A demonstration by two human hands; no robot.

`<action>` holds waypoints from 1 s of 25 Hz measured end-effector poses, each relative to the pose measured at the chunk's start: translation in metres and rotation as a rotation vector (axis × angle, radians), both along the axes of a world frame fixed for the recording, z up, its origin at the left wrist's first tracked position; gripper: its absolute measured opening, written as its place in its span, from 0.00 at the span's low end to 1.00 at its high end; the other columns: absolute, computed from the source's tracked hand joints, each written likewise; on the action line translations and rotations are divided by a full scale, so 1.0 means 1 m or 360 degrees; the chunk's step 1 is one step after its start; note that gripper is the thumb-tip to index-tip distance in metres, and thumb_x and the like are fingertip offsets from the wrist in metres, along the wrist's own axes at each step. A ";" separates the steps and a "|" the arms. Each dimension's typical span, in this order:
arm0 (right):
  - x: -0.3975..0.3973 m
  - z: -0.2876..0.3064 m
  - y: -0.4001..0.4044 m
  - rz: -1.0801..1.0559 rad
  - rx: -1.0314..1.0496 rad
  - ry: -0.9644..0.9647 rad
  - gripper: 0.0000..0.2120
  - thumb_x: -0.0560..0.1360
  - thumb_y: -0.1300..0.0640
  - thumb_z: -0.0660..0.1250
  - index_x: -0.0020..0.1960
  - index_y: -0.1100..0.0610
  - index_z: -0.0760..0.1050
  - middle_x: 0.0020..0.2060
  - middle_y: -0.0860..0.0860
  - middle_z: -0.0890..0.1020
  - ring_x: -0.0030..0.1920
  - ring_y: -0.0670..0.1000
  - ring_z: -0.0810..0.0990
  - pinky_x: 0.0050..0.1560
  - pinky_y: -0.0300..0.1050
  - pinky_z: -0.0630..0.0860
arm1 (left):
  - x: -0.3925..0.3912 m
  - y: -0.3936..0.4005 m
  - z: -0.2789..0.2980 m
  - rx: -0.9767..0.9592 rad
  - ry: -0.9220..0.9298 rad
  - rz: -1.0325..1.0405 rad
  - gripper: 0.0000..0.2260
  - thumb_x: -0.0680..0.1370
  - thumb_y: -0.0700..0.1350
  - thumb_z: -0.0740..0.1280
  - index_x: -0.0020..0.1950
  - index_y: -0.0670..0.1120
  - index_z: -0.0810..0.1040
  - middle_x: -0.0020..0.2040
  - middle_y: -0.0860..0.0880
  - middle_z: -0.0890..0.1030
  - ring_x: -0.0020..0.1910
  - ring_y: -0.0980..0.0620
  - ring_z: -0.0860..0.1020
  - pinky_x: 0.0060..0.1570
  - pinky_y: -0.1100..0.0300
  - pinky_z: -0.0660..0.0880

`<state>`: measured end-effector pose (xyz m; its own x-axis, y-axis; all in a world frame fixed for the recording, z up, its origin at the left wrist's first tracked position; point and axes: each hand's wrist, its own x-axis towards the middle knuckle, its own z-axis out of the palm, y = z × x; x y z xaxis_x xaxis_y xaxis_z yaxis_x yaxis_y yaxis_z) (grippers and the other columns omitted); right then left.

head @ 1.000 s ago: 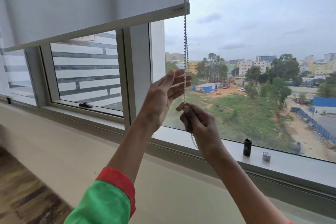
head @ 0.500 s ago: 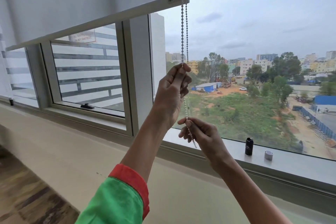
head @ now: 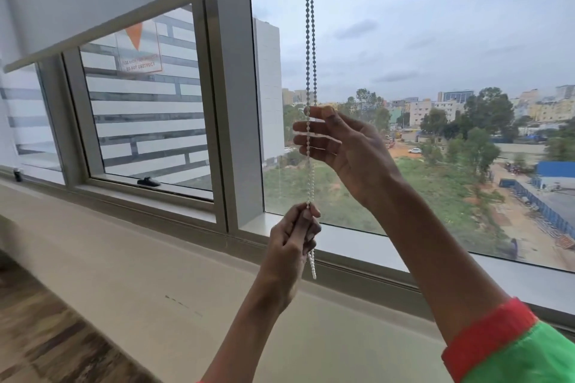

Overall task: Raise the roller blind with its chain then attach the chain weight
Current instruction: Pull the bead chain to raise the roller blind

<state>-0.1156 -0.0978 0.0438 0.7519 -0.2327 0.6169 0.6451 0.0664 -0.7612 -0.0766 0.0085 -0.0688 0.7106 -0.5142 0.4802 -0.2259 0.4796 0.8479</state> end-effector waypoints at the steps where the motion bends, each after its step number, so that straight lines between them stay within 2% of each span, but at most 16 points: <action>1: 0.002 0.003 0.003 -0.0036 -0.0066 -0.0019 0.12 0.79 0.58 0.59 0.54 0.62 0.78 0.40 0.55 0.82 0.37 0.52 0.80 0.40 0.44 0.78 | 0.001 0.001 -0.003 0.0014 -0.0015 0.0008 0.13 0.80 0.41 0.57 0.40 0.49 0.77 0.32 0.51 0.66 0.31 0.56 0.62 0.34 0.62 0.59; 4: 0.011 -0.003 0.012 -0.0195 -0.0174 -0.0185 0.09 0.78 0.62 0.59 0.50 0.62 0.79 0.26 0.47 0.76 0.28 0.44 0.69 0.31 0.37 0.67 | 0.009 0.002 -0.003 0.0110 -0.0124 0.0005 0.12 0.81 0.41 0.56 0.42 0.49 0.77 0.30 0.54 0.68 0.29 0.58 0.63 0.32 0.66 0.61; 6: 0.015 -0.010 0.015 -0.0322 -0.0205 -0.0274 0.09 0.78 0.64 0.60 0.48 0.63 0.78 0.24 0.45 0.73 0.27 0.43 0.67 0.30 0.34 0.65 | 0.015 0.003 0.001 0.0201 -0.0159 -0.0023 0.12 0.81 0.41 0.56 0.47 0.48 0.79 0.31 0.53 0.72 0.30 0.57 0.66 0.33 0.67 0.63; 8: 0.015 -0.018 0.013 -0.0383 -0.0239 -0.0303 0.08 0.78 0.64 0.60 0.47 0.62 0.79 0.25 0.44 0.72 0.28 0.43 0.67 0.31 0.32 0.66 | 0.022 0.005 0.010 0.0277 -0.0165 -0.0048 0.13 0.81 0.41 0.55 0.51 0.47 0.80 0.37 0.49 0.80 0.35 0.55 0.75 0.39 0.64 0.69; 9: 0.014 -0.024 0.012 -0.0387 -0.0249 -0.0311 0.09 0.77 0.64 0.61 0.46 0.61 0.79 0.25 0.44 0.72 0.28 0.44 0.66 0.31 0.32 0.66 | 0.026 0.005 0.017 0.0272 -0.0154 -0.0038 0.14 0.81 0.41 0.55 0.53 0.47 0.80 0.41 0.48 0.83 0.41 0.54 0.79 0.45 0.61 0.72; 11: 0.012 -0.038 0.009 -0.0370 -0.0240 -0.0307 0.10 0.77 0.65 0.61 0.44 0.58 0.79 0.26 0.45 0.71 0.29 0.44 0.66 0.32 0.33 0.66 | 0.032 0.005 0.040 0.0147 -0.0103 -0.0008 0.14 0.81 0.41 0.54 0.54 0.49 0.80 0.48 0.48 0.84 0.53 0.50 0.80 0.56 0.57 0.74; 14: 0.010 -0.063 0.011 -0.0282 -0.0209 -0.0234 0.10 0.77 0.68 0.59 0.44 0.62 0.78 0.26 0.43 0.73 0.28 0.44 0.64 0.33 0.32 0.65 | 0.031 0.002 0.089 -0.0140 -0.0053 -0.0053 0.14 0.82 0.42 0.54 0.56 0.44 0.78 0.51 0.45 0.83 0.55 0.47 0.80 0.59 0.54 0.75; 16: 0.009 -0.079 0.012 -0.0265 -0.0253 -0.0157 0.10 0.77 0.68 0.59 0.43 0.62 0.77 0.25 0.42 0.74 0.28 0.44 0.65 0.33 0.31 0.65 | 0.023 -0.002 0.122 -0.0222 -0.0122 -0.0107 0.14 0.81 0.44 0.55 0.59 0.41 0.76 0.52 0.42 0.82 0.51 0.46 0.82 0.56 0.52 0.77; 18: 0.007 -0.092 0.011 -0.0277 -0.0297 -0.0104 0.10 0.77 0.67 0.59 0.43 0.60 0.78 0.26 0.41 0.75 0.29 0.44 0.66 0.34 0.32 0.65 | 0.015 -0.007 0.143 -0.0248 -0.0219 -0.0127 0.13 0.81 0.45 0.56 0.59 0.42 0.76 0.46 0.44 0.83 0.42 0.50 0.82 0.46 0.57 0.79; 20: 0.005 -0.099 0.009 -0.0273 -0.0302 -0.0068 0.10 0.77 0.67 0.59 0.42 0.60 0.78 0.25 0.42 0.74 0.29 0.44 0.66 0.34 0.31 0.64 | 0.012 -0.013 0.148 -0.0304 -0.0247 -0.0096 0.11 0.81 0.43 0.58 0.57 0.44 0.78 0.35 0.50 0.80 0.30 0.56 0.73 0.32 0.65 0.69; 21: 0.004 -0.101 0.008 -0.0260 -0.0286 -0.0044 0.10 0.77 0.67 0.59 0.42 0.61 0.78 0.24 0.42 0.74 0.28 0.43 0.66 0.33 0.30 0.64 | 0.012 -0.015 0.147 -0.0344 -0.0227 -0.0077 0.10 0.81 0.42 0.58 0.53 0.44 0.79 0.30 0.52 0.77 0.27 0.57 0.68 0.29 0.66 0.64; 23: 0.005 -0.105 0.005 -0.0238 -0.0266 0.0015 0.10 0.77 0.66 0.59 0.43 0.60 0.78 0.23 0.43 0.73 0.28 0.43 0.66 0.31 0.31 0.64 | 0.013 -0.018 0.138 -0.0384 -0.0215 -0.0046 0.10 0.80 0.42 0.59 0.46 0.47 0.80 0.27 0.54 0.72 0.26 0.58 0.64 0.27 0.67 0.59; 25: 0.006 -0.109 -0.001 -0.0234 -0.0240 0.0095 0.10 0.77 0.62 0.61 0.44 0.59 0.80 0.25 0.46 0.76 0.29 0.45 0.70 0.33 0.33 0.68 | 0.011 -0.017 0.128 -0.0371 -0.0247 -0.0052 0.11 0.80 0.42 0.59 0.43 0.49 0.79 0.26 0.55 0.71 0.28 0.58 0.64 0.26 0.68 0.58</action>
